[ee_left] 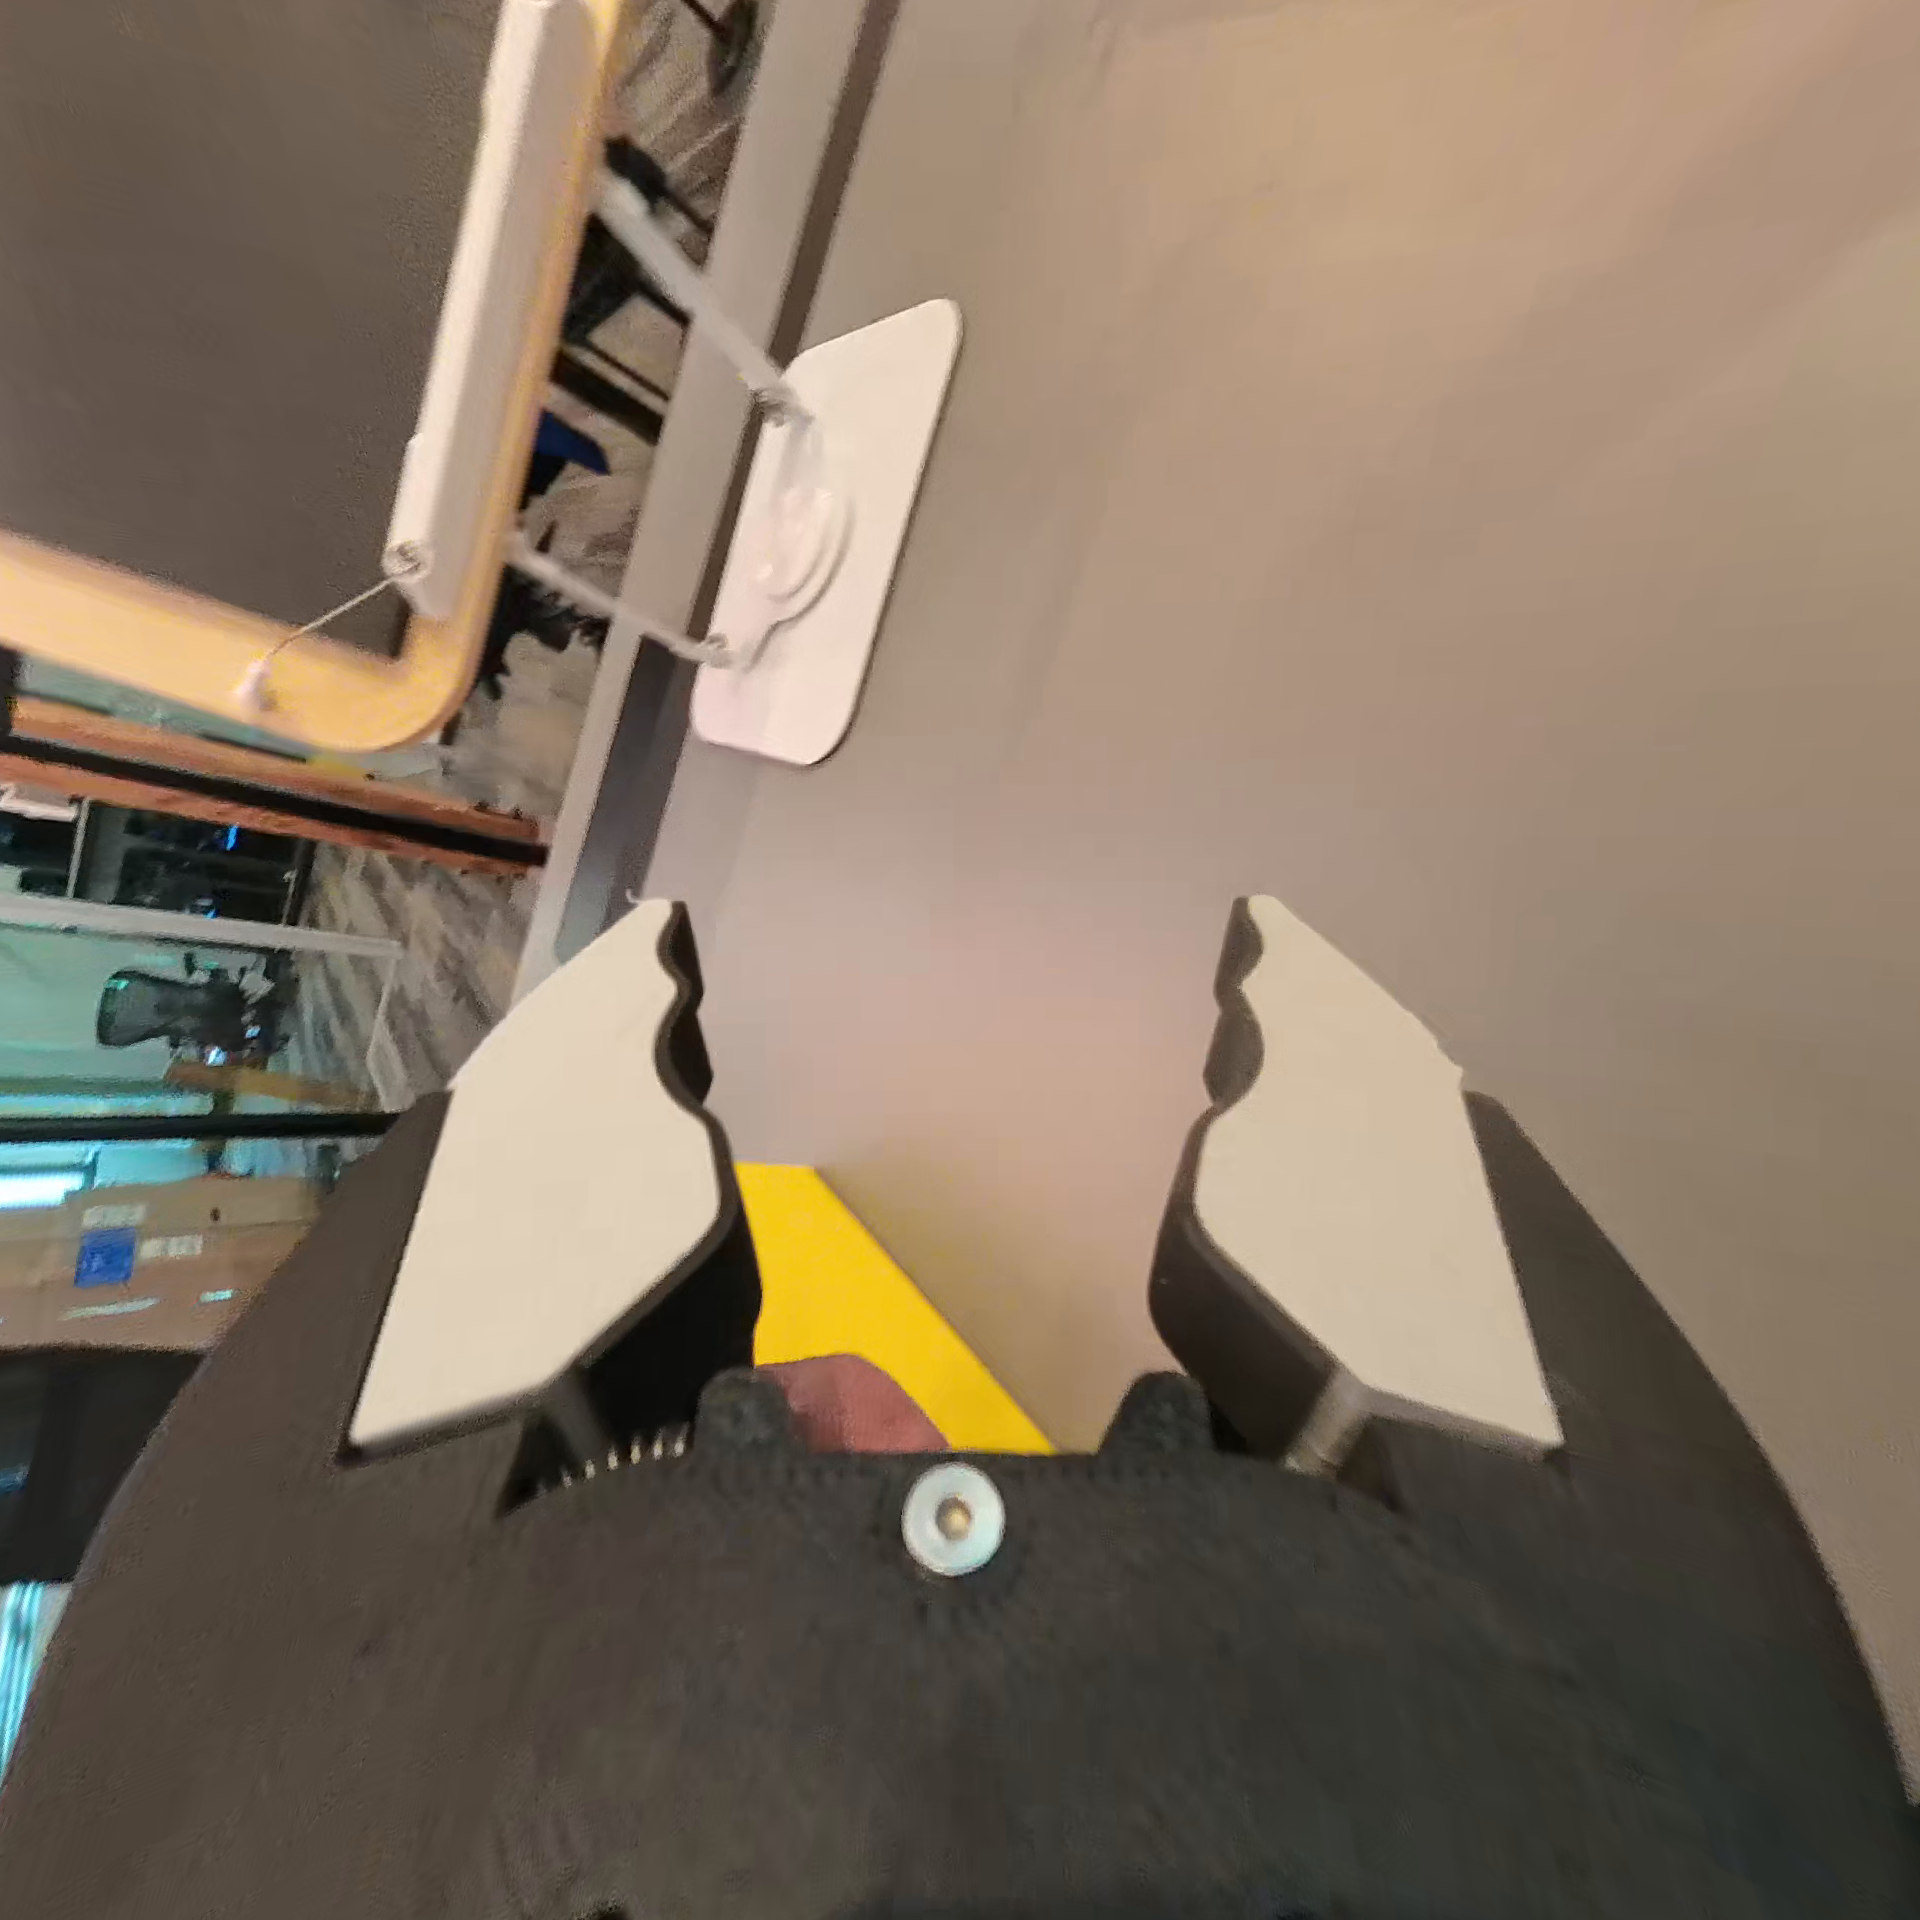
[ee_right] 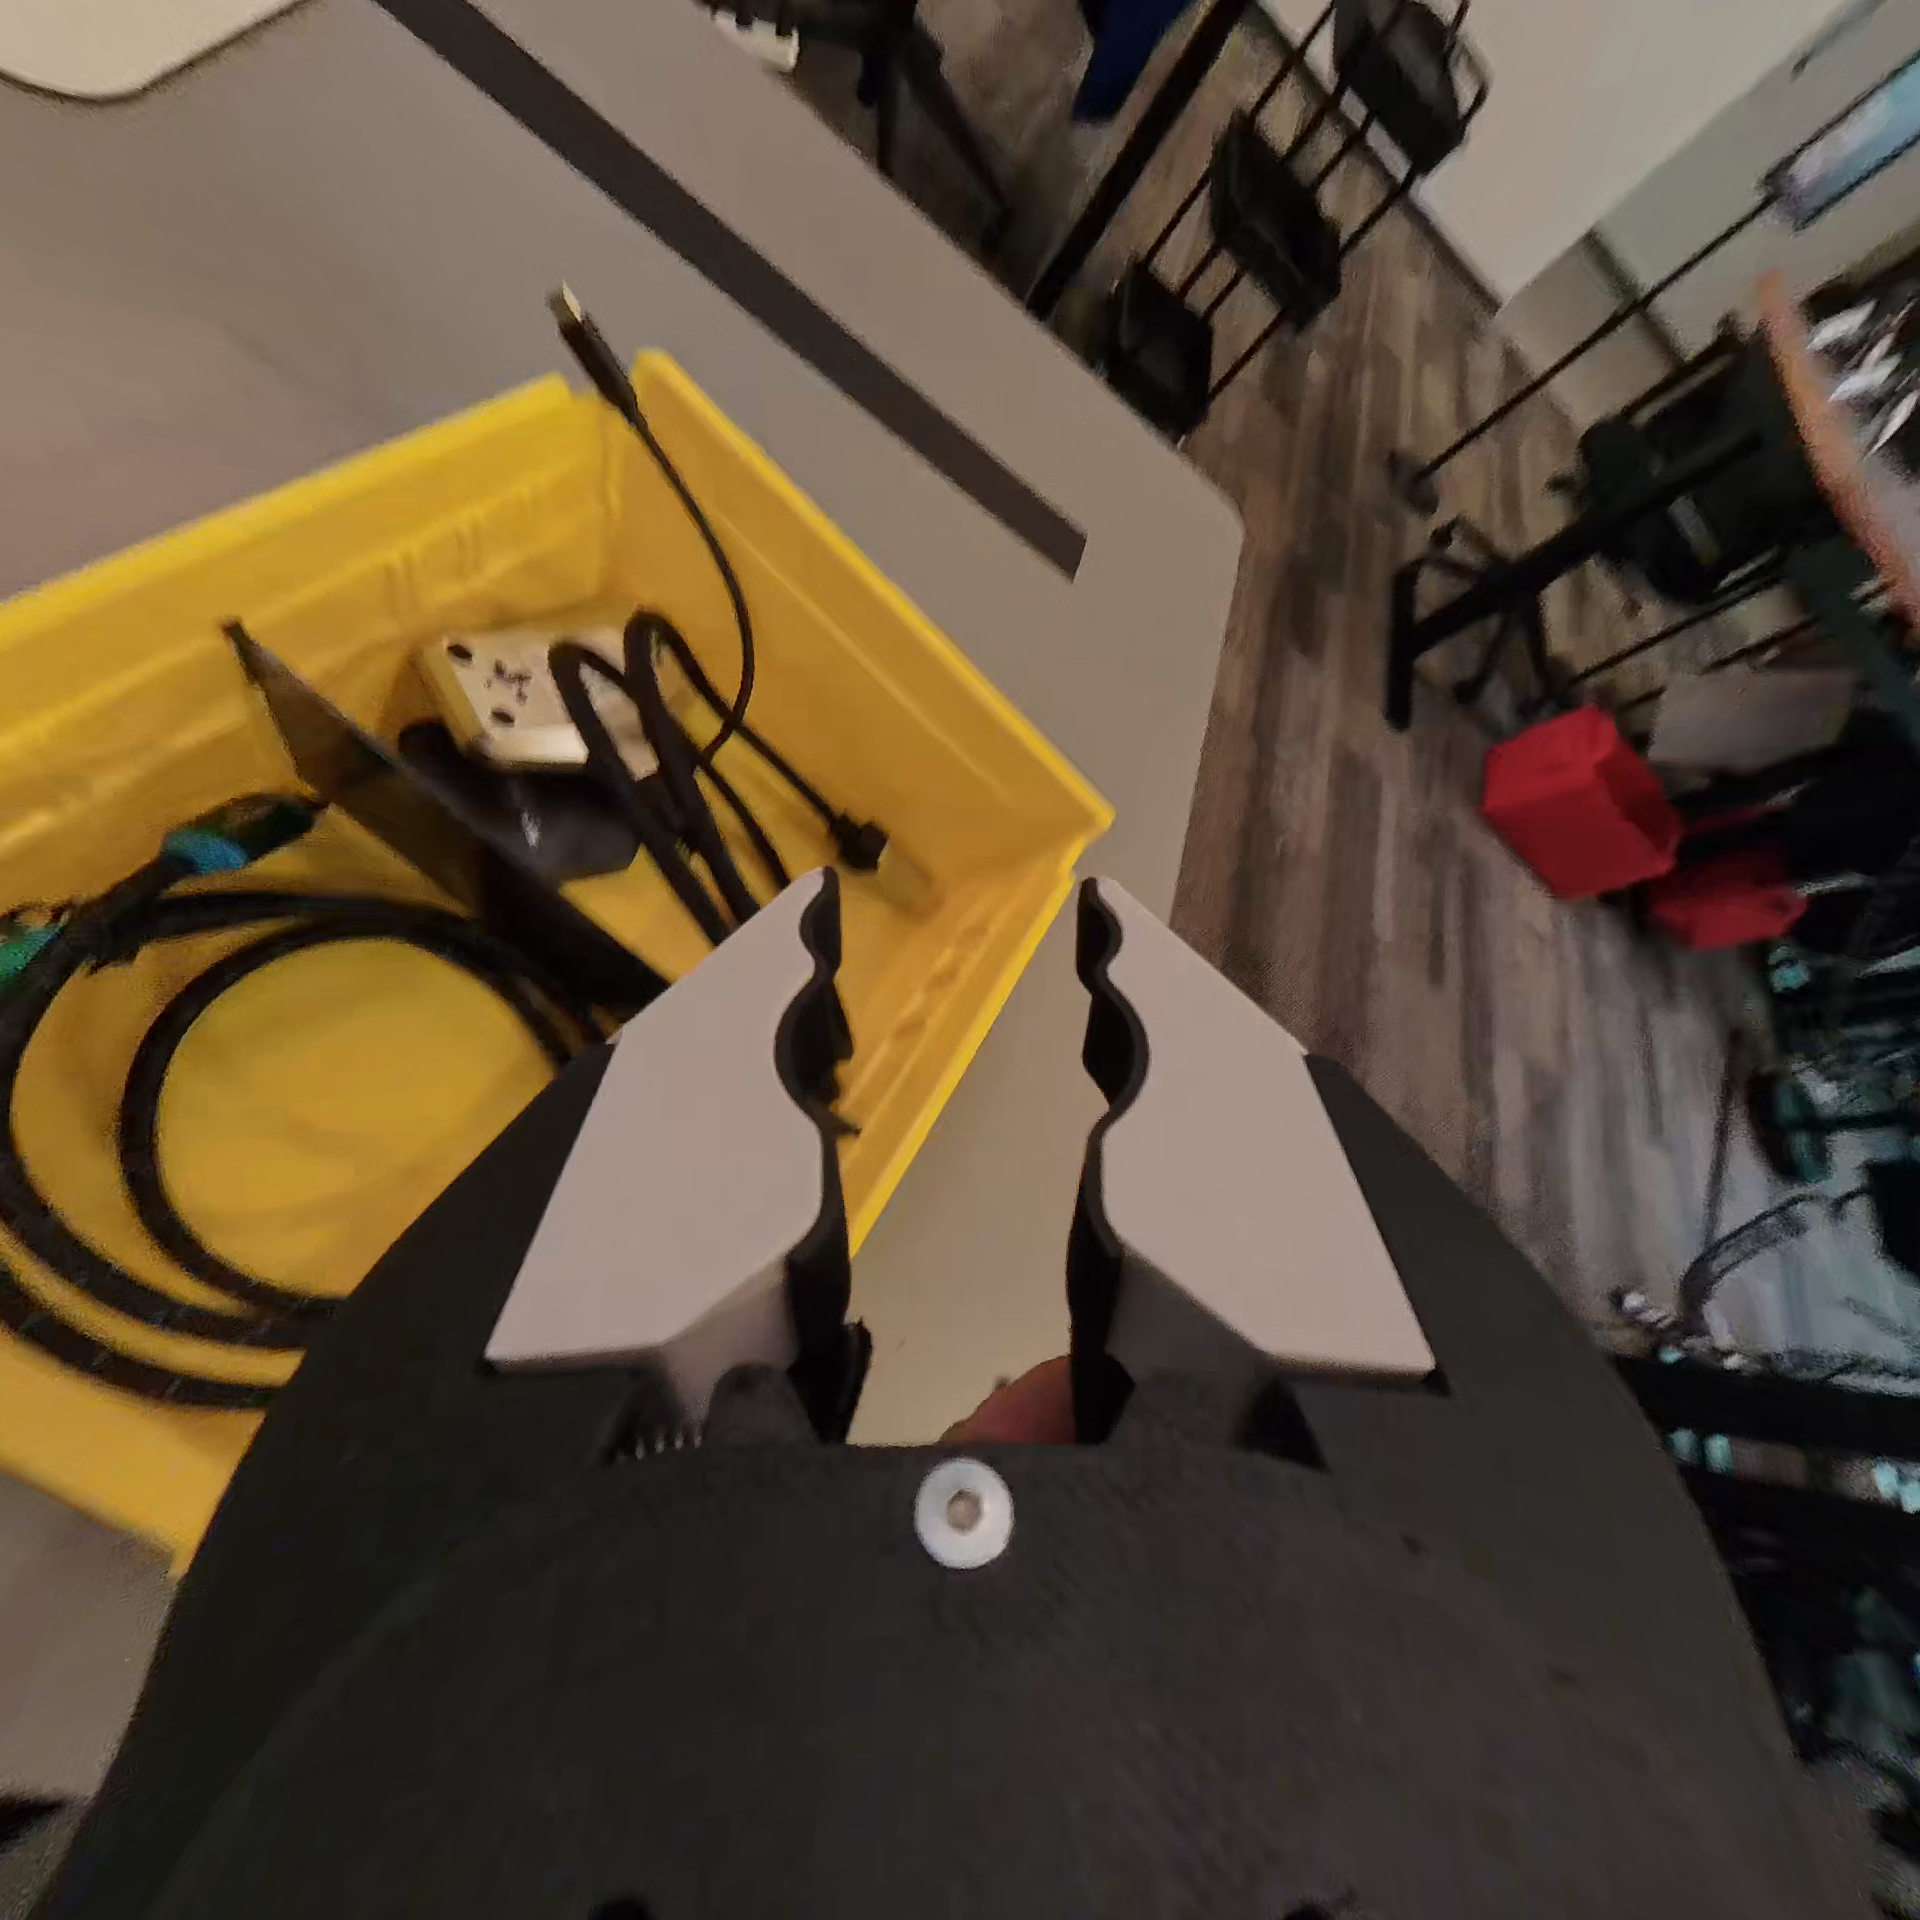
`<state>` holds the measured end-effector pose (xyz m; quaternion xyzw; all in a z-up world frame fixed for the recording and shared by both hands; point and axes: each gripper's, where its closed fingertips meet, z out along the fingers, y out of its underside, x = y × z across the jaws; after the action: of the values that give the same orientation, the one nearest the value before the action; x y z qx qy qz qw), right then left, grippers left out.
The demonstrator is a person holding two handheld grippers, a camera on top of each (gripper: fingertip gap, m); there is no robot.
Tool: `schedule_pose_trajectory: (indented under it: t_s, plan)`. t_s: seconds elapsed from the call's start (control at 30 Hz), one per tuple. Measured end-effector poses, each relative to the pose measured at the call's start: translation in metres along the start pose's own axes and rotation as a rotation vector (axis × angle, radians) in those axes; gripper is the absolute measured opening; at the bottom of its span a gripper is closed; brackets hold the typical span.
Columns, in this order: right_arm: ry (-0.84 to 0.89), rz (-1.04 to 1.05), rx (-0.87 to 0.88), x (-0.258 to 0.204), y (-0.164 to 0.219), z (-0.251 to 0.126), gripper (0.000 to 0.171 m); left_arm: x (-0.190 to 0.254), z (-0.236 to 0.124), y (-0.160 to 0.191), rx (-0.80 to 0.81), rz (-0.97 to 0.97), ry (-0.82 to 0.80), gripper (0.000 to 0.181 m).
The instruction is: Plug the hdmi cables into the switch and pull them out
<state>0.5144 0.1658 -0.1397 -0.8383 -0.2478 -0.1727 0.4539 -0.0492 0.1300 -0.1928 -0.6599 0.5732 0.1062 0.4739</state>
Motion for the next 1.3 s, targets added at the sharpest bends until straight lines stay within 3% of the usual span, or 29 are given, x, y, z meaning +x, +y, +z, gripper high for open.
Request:
schedule_pose_trajectory:
  t_s: [0.17, 0.5, 0.73, 0.9, 1.0, 1.03, 1.13, 1.3]
  plan:
    - [-0.074, 0.128, -0.058, -0.018, 0.054, -0.008, 0.061, -0.053, -0.029, 0.034, -0.072, -0.078, -0.129, 0.091]
    - [-0.028, 0.257, -0.068, -0.027, 0.105, -0.026, 0.056, -0.129, -0.097, 0.168, -0.303, -0.339, -0.387, 0.095]
    - [-0.104, 0.355, 0.028, -0.044, 0.093, -0.043, 0.058, -0.124, -0.131, 0.243, -0.447, -0.518, -0.378, 0.105]
    - [-0.142, 0.342, -0.058, -0.07, 0.106, -0.03, 0.061, -0.101, -0.132, 0.3, -0.55, -0.68, -0.322, 0.11]
    - [-0.098, 0.315, -0.121, -0.075, 0.116, -0.016, 0.061, -0.075, -0.122, 0.324, -0.566, -0.861, -0.211, 0.106]
    - [-0.082, 0.3, -0.144, -0.075, 0.121, -0.013, 0.051, -0.07, -0.119, 0.331, -0.562, -0.892, -0.203, 0.104]
    - [-0.022, 0.272, -0.178, -0.07, 0.13, -0.001, 0.044, -0.064, -0.119, 0.347, -0.622, -0.867, -0.205, 0.083]
    - [-0.086, 0.326, -0.082, -0.068, 0.121, 0.01, 0.033, -0.055, -0.11, 0.367, -0.665, -0.822, -0.176, 0.052]
